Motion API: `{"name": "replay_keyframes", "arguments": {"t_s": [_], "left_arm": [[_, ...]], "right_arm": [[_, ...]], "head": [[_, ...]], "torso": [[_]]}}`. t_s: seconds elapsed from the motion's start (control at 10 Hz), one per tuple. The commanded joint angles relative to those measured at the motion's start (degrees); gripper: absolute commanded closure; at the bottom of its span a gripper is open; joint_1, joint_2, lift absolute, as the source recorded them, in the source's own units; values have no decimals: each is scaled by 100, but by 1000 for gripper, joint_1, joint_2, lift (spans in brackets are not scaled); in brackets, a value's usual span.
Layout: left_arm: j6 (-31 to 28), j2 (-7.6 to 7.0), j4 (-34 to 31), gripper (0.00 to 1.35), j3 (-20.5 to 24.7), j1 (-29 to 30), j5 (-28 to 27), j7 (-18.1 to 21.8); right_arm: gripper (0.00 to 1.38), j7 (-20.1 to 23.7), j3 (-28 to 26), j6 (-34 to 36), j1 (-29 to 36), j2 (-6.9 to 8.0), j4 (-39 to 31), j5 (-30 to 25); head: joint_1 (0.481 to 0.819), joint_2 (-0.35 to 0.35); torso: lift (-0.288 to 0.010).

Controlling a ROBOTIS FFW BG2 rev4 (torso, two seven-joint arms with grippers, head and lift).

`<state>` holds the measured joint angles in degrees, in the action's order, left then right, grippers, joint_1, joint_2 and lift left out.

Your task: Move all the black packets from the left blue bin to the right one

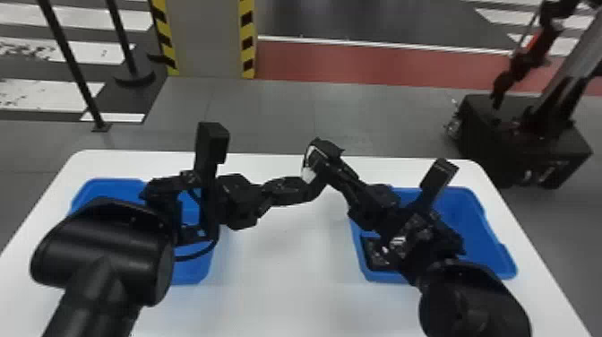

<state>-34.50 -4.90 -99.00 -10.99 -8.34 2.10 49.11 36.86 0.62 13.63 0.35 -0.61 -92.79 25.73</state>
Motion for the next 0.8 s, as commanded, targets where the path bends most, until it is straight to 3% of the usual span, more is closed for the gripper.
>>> {"name": "replay_keyframes", "arguments": {"t_s": [0.0, 0.1, 0.2, 0.3, 0.5, 0.7], "left_arm": [[145, 15, 7, 1029, 62, 61, 10, -51], [370, 33, 7, 541, 247, 201, 1, -121], [764, 68, 7, 150, 555, 468, -8, -165], [1116, 95, 7, 102, 889, 750, 72, -183], [1861, 59, -133, 145, 1337, 1242, 449, -191], [2339, 147, -1033, 147, 1899, 2128, 678, -490]], "right_arm": [[1282, -3, 0, -28, 21, 0, 5, 46], [1282, -3, -44, -112, 63, -9, 19, 99], [1282, -3, -246, -169, 133, -18, -9, 90], [1282, -3, -519, -183, 316, -62, -178, 73], [1282, -152, -1143, -183, 864, -193, -656, 38], [1280, -302, -1450, -183, 1174, -378, -543, 46]], "head": [[695, -83], [695, -82], [695, -77], [695, -69], [695, -76], [695, -104]], "torso": [[-110], [-110], [-110], [-110], [-110], [-110]]}}
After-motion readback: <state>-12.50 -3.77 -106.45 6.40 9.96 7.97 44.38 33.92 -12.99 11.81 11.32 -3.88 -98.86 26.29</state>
